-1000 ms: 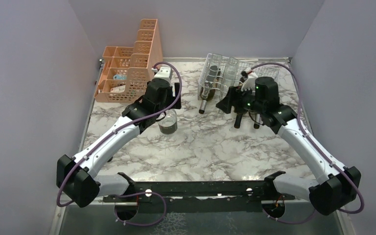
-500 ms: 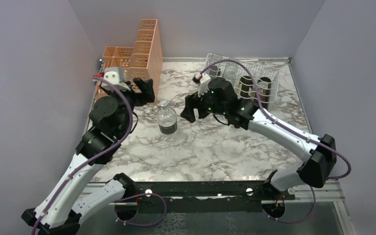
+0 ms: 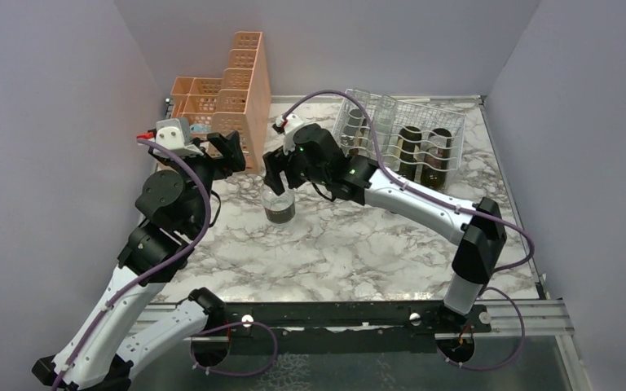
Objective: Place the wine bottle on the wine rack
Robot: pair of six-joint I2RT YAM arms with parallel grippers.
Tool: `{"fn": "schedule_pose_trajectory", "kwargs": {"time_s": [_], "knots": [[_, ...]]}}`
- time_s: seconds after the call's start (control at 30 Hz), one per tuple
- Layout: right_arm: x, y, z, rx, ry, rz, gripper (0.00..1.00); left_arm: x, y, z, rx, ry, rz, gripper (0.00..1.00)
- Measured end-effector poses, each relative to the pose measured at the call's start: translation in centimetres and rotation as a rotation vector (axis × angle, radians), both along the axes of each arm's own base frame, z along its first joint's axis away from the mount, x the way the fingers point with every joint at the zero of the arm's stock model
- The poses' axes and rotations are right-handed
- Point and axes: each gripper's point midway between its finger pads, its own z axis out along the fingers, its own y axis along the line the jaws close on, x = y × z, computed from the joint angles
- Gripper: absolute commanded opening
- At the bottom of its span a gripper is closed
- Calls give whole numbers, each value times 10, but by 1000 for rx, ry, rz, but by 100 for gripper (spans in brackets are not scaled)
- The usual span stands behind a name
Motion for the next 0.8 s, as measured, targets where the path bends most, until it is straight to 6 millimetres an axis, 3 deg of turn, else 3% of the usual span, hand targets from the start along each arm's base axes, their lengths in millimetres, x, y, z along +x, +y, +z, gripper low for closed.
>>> {"fn": "schedule_pose_trajectory", "kwargs": {"time_s": [0.1, 0.23, 0.4, 0.47, 0.6, 0.8], "knots": [[10, 9, -3, -14, -18, -16, 68, 3, -1, -3, 13, 10, 6, 86], [17, 15, -12, -40, -35, -14, 50, 7, -4, -8, 29, 25, 6, 87], [18, 20, -17, -58, -70, 3, 13, 12, -7, -13, 45, 42, 7, 87], [21, 20, -16, -54, -102, -5, 4, 13, -8, -15, 48, 46, 6, 87], [20, 13, -17, -15, -157, -23, 1, 15, -9, -17, 53, 54, 6, 87], [3, -22, -14, 77, -237, -62, 1, 26, -18, -30, 78, 94, 5, 88]]}}
